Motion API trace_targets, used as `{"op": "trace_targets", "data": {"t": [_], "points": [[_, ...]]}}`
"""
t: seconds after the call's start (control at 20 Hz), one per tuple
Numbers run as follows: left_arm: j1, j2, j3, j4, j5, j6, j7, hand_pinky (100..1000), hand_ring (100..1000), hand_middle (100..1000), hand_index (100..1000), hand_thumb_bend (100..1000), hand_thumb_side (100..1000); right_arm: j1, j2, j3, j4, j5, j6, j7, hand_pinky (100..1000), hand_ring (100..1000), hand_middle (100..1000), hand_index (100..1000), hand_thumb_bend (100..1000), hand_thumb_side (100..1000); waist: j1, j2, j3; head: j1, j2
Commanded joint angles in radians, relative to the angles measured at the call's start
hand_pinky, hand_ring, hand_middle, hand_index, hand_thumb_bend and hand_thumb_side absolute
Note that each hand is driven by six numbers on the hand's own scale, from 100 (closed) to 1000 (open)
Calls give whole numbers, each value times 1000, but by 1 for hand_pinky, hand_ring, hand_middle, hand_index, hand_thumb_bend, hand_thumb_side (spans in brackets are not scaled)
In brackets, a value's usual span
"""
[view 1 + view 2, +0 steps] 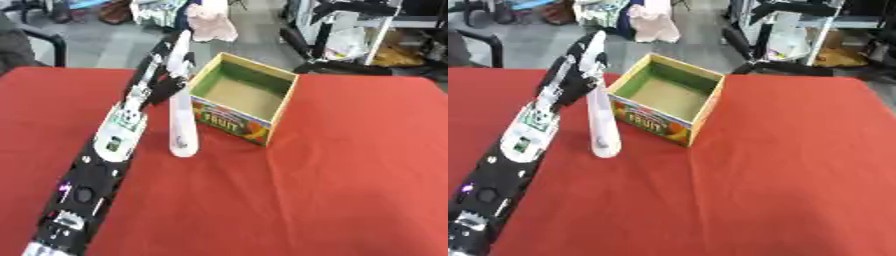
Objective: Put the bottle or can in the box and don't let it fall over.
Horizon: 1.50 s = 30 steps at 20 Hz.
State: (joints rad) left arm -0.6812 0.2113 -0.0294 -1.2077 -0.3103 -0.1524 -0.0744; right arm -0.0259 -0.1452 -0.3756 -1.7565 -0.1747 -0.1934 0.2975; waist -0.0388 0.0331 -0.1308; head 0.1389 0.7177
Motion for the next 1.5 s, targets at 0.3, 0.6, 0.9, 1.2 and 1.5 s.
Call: {"op": "trace_targets", "data": {"t": [0.3,0.6,0.9,1.2,1.5], "points": [[-30,10,1,0,-5,-2,-44,560,1000,942,984,100,553,-10,-14,-7,-21,2,-1,-4,800,1000,1000,936,100,524,-2,-13,-1,2,-14],[-43,12,0,7,-6,2,-67,555,1000,902,956,100,509,-10,-14,-6,-20,1,0,-2,800,1000,1000,936,100,525,-2,-13,-3,2,-14],[-65,17,0,15,0,9,-74,546,1000,873,936,100,497,-10,-13,-3,-20,-1,0,2,800,1000,1000,935,100,525,-3,-13,-7,4,-14],[-85,23,-1,37,11,17,-77,512,1000,822,896,100,479,-12,-11,-1,-20,-2,1,4,800,1000,1000,935,100,525,-4,-13,-13,9,-16],[-93,28,2,69,27,29,-89,437,1000,666,772,100,497,-13,-9,-1,-20,-3,3,6,800,1000,1000,934,100,525,-3,-13,-17,10,-19]]}}
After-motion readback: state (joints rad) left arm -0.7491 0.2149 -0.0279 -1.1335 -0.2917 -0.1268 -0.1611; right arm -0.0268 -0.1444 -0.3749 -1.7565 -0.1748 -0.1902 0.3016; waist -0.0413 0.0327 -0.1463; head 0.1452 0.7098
